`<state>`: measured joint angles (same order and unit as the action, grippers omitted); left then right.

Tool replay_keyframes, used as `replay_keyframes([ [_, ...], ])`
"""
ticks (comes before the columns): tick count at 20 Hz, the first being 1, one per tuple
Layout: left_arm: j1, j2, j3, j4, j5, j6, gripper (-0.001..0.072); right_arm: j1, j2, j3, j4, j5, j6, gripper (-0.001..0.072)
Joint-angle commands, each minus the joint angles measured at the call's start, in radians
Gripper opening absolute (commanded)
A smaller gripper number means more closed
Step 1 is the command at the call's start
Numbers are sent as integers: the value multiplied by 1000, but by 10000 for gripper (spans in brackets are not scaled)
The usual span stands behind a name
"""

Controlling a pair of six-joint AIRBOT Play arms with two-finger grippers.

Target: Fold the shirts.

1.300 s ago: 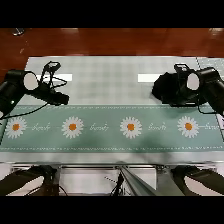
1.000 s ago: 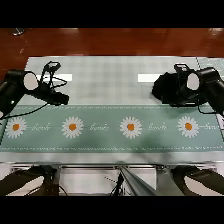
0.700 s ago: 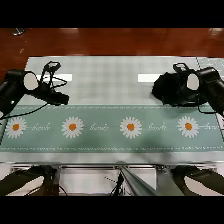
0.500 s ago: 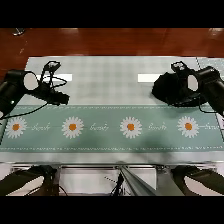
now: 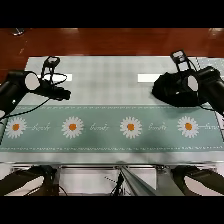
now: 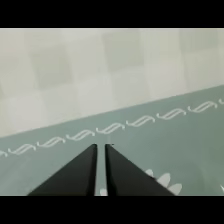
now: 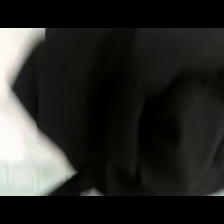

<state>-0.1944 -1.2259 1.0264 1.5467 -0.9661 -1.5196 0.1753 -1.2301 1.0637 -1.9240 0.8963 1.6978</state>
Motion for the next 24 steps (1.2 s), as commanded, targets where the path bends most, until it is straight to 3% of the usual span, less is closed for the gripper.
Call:
replay_keyframes([
  [1,1,-11,0,2,168,0,575,-78,-24,0,-14,-308,206,636],
  [2,3,-16,0,6,221,-1,705,-121,-45,0,-13,-355,240,636],
  [7,18,-29,0,9,334,-23,704,-355,-190,8,27,-374,350,636],
  [13,15,-48,0,5,315,-23,704,-455,-320,8,142,-277,344,633],
  [15,15,-49,1,-15,265,-51,702,-452,-338,8,258,-254,272,602],
  [16,21,-50,5,-23,212,-85,702,-452,-340,8,336,-239,208,483],
  [17,32,-51,14,-29,142,-101,702,-452,-339,19,401,-202,132,224],
  [18,47,-51,29,-28,69,-101,702,-453,-338,47,463,-145,43,21],
  [22,158,-25,173,-32,-256,-109,702,-452,-267,306,651,46,-145,24],
  [24,212,50,198,-109,-292,-121,702,-452,-171,435,776,35,-191,24],
])
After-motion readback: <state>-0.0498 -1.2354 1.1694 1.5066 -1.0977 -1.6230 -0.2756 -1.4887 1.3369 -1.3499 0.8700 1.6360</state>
